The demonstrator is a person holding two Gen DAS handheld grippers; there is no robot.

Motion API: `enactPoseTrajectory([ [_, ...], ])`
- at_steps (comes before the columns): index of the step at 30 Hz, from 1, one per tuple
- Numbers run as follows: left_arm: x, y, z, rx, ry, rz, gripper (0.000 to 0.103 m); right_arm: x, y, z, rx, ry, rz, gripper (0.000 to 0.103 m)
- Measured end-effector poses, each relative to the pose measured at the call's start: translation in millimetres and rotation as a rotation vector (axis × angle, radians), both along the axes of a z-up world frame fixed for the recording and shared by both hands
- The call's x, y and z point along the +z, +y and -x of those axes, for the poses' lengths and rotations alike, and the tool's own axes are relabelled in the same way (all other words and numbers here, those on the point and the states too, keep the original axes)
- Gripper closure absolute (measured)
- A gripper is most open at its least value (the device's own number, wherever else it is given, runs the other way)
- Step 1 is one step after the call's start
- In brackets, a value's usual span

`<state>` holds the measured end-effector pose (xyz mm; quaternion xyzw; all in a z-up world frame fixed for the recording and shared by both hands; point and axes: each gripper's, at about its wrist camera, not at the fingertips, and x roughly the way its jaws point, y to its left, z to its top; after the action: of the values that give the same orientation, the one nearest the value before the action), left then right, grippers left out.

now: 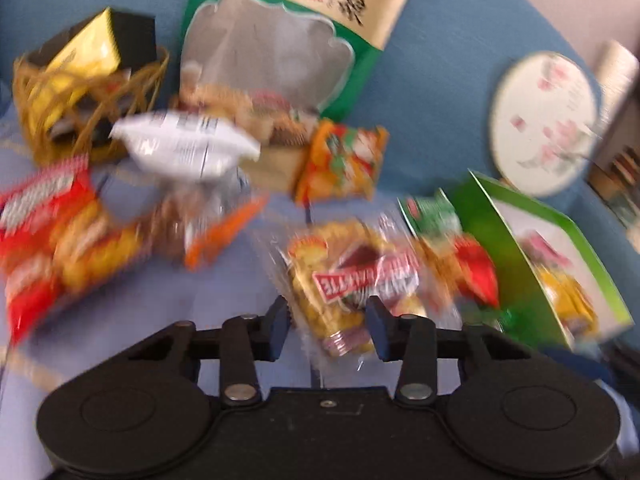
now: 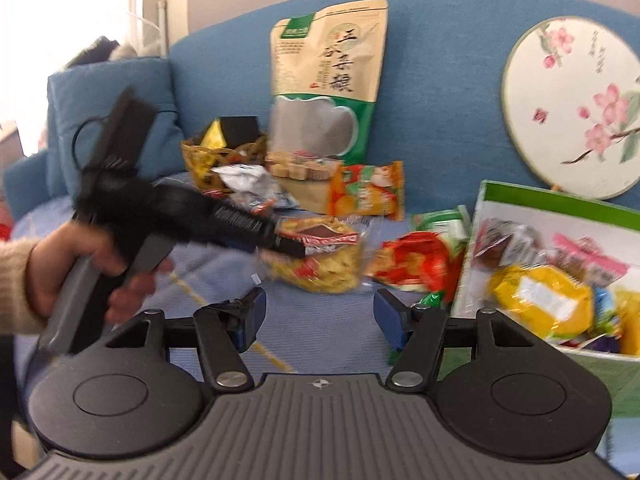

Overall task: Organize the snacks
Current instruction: 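Move the left tool to the clear Danco cookie bag, then grasp the clear Danco cookie bag with the left tool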

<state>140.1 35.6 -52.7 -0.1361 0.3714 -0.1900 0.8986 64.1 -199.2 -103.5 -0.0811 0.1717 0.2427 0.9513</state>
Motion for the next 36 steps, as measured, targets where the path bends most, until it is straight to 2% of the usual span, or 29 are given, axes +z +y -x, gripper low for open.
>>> enactPoseTrajectory([
  [2, -4, 8, 18, -0.029, 0.008, 0.031, 0.056, -3, 4, 1, 0.015, 0.015, -0.006, 0.005],
  [4, -5, 16, 33, -0.034, -0.024, 0.055, 0.053, -7, 7, 0, 0.017, 0.032, -0.007, 0.005],
  [5, -6, 21, 38, -0.017, -0.032, 0.083, 0.037, -10, 9, 0, 0.015, 0.042, -0.005, 0.005],
  [6, -6, 24, 38, 0.010, -0.032, 0.118, 0.008, -12, 10, -1, 0.011, 0.050, -0.003, 0.005],
  [7, -5, 27, 37, 0.042, -0.031, 0.152, 0.000, -14, 10, -2, 0.006, 0.057, -0.003, 0.004],
  [8, -2, 33, 36, 0.071, -0.042, 0.178, 0.000, -16, 11, -3, 0.002, 0.065, -0.006, 0.004],
  [10, 4, 38, 27, 0.107, -0.069, 0.169, 0.000, -19, 14, -7, -0.002, 0.076, -0.010, 0.003],
  [14, 9, 36, -2, 0.089, -0.067, 0.138, 0.000, -14, 26, -22, -0.008, 0.081, -0.004, 0.000],
  [17, -1, 32, -25, 0.081, -0.025, 0.141, 0.000, -4, 36, -37, -0.037, 0.013, 0.037, 0.000],
  [19, -6, 37, -22, 0.075, -0.019, 0.155, 0.000, 1, 39, -51, -0.069, -0.006, 0.043, 0.000],
  [23, 1, 45, -11, 0.086, 0.031, 0.152, 0.000, -7, 35, -69, -0.077, 0.062, 0.039, 0.000],
  [25, -1, 52, -4, 0.097, 0.062, 0.207, 0.000, -16, 30, -70, -0.041, 0.155, 0.012, 0.000],
  [27, -1, 53, -6, 0.101, 0.088, 0.207, 0.000, -18, 26, -64, 0.046, 0.246, -0.025, 0.000],
  [29, 2, 48, -7, 0.094, 0.089, 0.159, 0.000, -15, 25, -54, 0.078, 0.250, -0.016, 0.000],
  [31, 4, 44, -5, 0.068, 0.080, 0.128, 0.000, -11, 19, -51, 0.022, 0.230, -0.034, 0.000],
  [36, 3, 38, -3, 0.054, 0.087, 0.103, 0.002, -17, 4, -60, -0.016, 0.327, -0.221, 0.000],
])
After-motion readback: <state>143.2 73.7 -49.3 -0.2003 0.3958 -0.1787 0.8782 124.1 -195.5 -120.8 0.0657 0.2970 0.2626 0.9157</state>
